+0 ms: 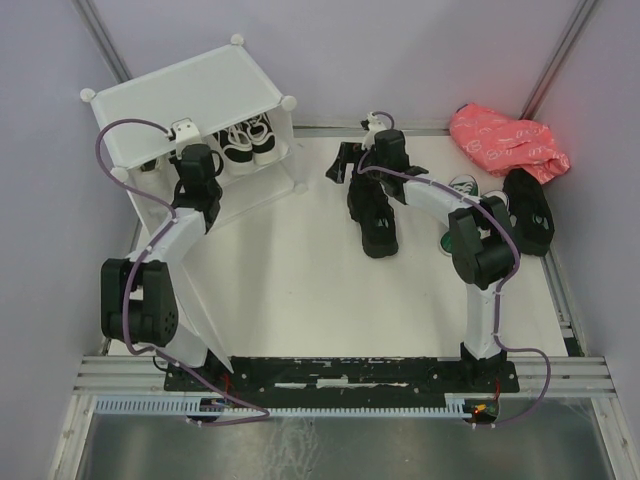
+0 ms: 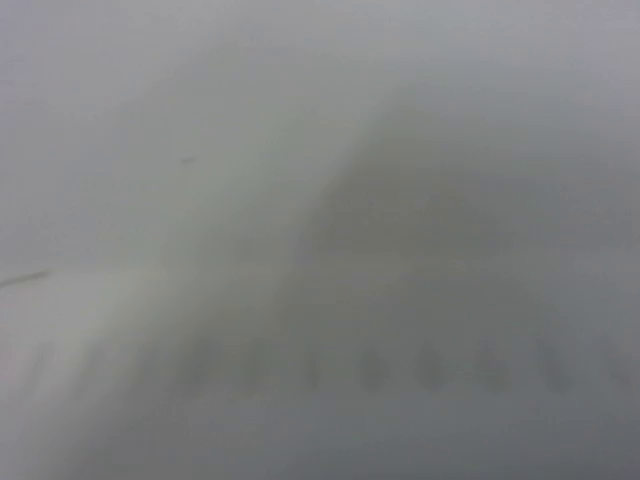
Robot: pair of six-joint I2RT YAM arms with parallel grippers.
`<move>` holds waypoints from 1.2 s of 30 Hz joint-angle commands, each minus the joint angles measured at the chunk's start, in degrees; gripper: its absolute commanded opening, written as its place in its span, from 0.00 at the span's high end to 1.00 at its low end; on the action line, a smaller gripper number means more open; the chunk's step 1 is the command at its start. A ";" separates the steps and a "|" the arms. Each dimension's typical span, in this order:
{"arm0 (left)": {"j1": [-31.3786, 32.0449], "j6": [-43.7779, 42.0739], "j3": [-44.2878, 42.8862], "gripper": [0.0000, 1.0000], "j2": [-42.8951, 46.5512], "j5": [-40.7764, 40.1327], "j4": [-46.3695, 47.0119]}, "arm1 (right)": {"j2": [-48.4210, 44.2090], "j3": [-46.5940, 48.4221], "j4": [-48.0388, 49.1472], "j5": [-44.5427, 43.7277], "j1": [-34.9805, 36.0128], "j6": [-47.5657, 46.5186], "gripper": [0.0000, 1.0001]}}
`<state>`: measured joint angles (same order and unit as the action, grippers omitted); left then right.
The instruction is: Place and organize the shoes in the shoe cabinet
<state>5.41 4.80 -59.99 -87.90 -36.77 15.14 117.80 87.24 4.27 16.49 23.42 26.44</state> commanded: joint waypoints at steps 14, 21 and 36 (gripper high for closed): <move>-2.39 0.47 4.91 0.97 7.63 -16.15 10.15 | -3.54 -2.47 5.69 1.70 -0.92 0.97 0.01; -2.52 -4.23 5.55 0.97 9.03 -19.84 15.05 | -2.96 -2.56 5.95 2.23 -1.06 1.03 0.01; -2.51 1.75 -0.99 0.01 10.29 -0.87 0.31 | -5.53 -0.27 -3.29 0.11 -1.15 -3.64 0.01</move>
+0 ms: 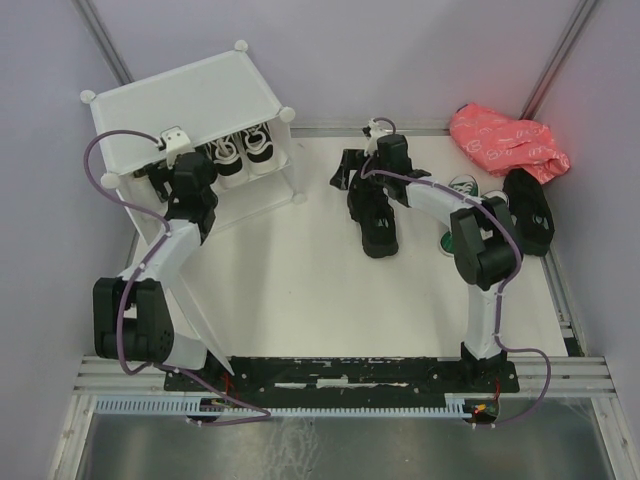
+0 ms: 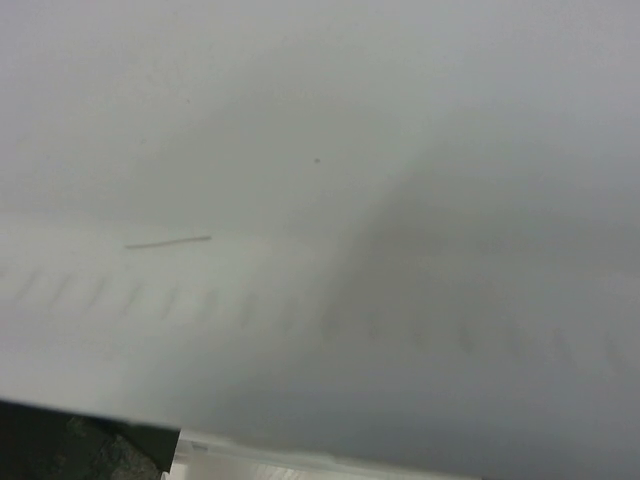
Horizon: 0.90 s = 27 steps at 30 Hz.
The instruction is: Place and organize the shoes in the shoe cabinet
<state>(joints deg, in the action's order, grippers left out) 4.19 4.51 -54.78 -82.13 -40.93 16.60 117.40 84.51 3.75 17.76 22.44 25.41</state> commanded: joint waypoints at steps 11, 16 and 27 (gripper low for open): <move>-1.08 13.86 -7.72 0.01 15.78 22.92 -20.53 | -14.35 2.47 -23.76 -14.99 2.90 -9.73 0.01; -0.62 18.54 -6.79 0.01 20.95 31.77 -24.73 | -20.52 0.58 -30.74 -24.14 7.21 -11.11 0.01; 2.46 22.38 -10.87 0.09 28.05 41.54 -35.22 | -23.47 -10.26 -34.58 -31.99 13.06 -7.38 0.00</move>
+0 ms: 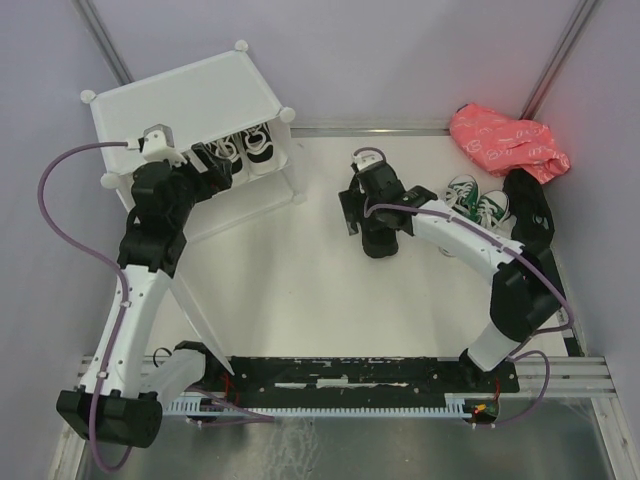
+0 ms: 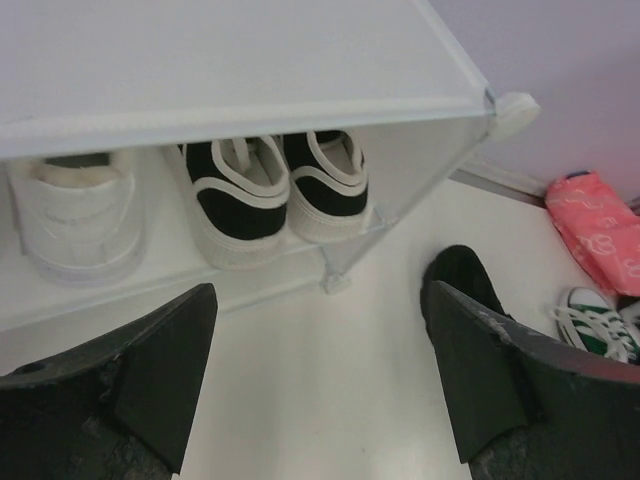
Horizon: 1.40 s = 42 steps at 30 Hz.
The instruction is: Place and organize the shoes in the shoe cabinet
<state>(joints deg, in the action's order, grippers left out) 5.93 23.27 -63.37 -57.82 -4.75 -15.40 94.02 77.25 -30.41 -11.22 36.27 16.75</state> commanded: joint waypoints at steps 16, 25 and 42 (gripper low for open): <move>0.83 1.51 -5.17 0.11 8.36 8.00 -8.69 | 14.07 -2.15 7.36 -0.92 -1.31 -0.79 0.34; 0.76 0.73 -6.91 0.12 7.16 7.04 -9.58 | 3.68 -3.47 3.35 -2.12 5.96 3.33 0.98; 0.83 1.09 -9.41 0.12 8.99 6.18 -11.63 | 20.78 22.14 10.82 12.66 20.95 5.29 0.98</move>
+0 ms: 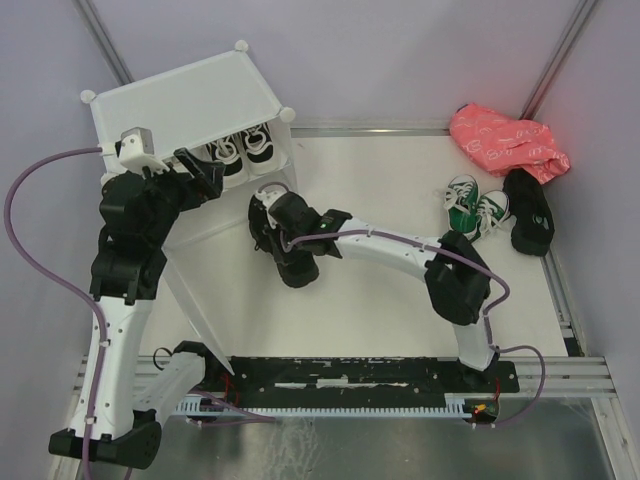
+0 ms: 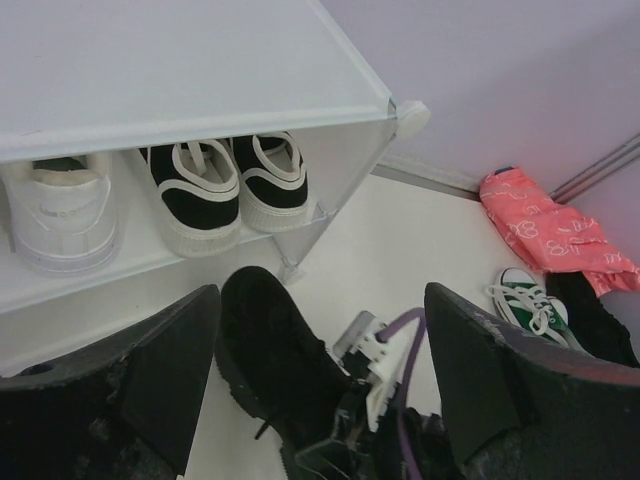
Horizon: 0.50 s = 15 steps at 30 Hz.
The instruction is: Place and organize the shoes in the shoe cabinet
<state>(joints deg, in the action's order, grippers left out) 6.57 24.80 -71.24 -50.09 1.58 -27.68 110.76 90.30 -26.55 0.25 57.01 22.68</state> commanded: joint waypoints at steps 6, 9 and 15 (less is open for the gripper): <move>0.11 -0.66 -2.49 0.12 1.69 -0.22 -0.28 | 16.65 26.08 3.06 3.38 0.35 -1.41 0.98; 0.27 -0.81 -2.67 0.12 1.98 -0.18 -0.43 | 21.31 31.16 3.62 4.67 0.37 -0.97 0.98; 0.50 -0.59 -2.09 0.12 2.18 -0.08 -0.31 | 27.56 37.14 7.80 5.79 0.63 0.40 0.92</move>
<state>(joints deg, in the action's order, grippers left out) 6.63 24.80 -71.33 -48.64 1.58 -28.71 137.19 120.36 -25.93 4.99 57.28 22.76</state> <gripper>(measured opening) 0.883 0.060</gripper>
